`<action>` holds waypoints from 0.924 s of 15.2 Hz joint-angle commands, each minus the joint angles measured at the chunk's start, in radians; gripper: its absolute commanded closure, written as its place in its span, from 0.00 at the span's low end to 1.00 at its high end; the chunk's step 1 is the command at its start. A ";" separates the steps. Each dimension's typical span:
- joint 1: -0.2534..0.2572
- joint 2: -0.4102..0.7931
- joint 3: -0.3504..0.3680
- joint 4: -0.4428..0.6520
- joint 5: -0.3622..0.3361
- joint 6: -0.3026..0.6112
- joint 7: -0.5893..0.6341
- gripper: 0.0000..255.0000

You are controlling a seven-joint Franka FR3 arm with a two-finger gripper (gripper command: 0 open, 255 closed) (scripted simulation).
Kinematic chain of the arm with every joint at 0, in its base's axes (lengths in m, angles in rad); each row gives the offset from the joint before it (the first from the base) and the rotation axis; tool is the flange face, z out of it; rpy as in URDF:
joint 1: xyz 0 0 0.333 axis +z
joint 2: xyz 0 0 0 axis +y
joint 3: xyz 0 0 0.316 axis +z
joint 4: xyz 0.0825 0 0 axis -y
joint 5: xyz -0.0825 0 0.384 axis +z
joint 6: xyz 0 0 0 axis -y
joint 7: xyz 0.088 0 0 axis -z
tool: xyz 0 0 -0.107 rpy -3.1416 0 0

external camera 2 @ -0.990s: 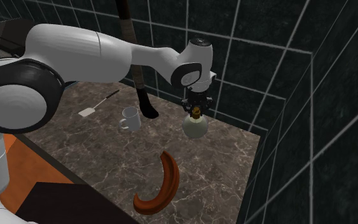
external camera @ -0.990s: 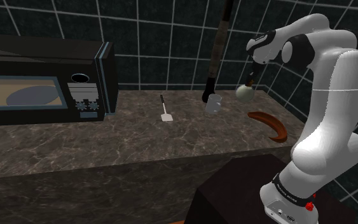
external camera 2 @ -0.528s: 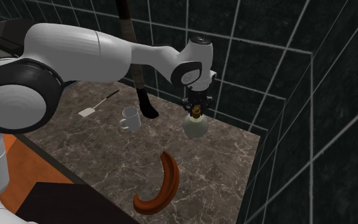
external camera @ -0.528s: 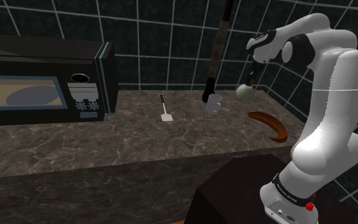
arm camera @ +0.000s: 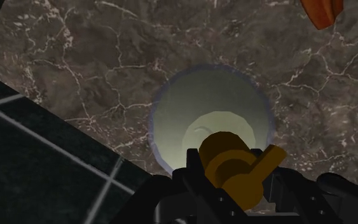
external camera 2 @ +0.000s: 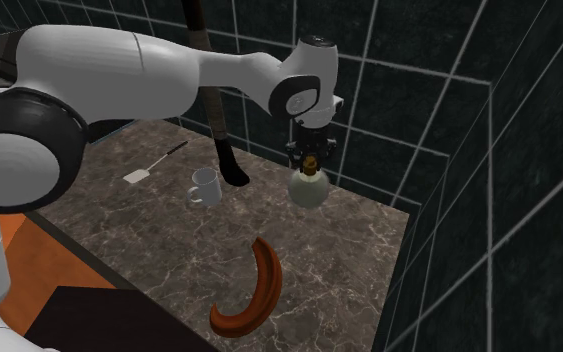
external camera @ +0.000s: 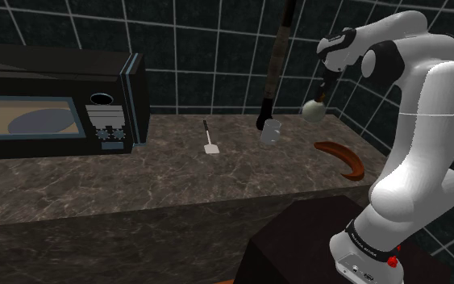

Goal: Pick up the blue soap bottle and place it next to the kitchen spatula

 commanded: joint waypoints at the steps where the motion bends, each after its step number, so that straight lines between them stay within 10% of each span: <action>1: -0.001 -0.006 -0.002 0.020 -0.005 -0.025 0.004 1.00; 14: -0.016 -0.020 -0.012 0.177 -0.021 -0.191 0.025 1.00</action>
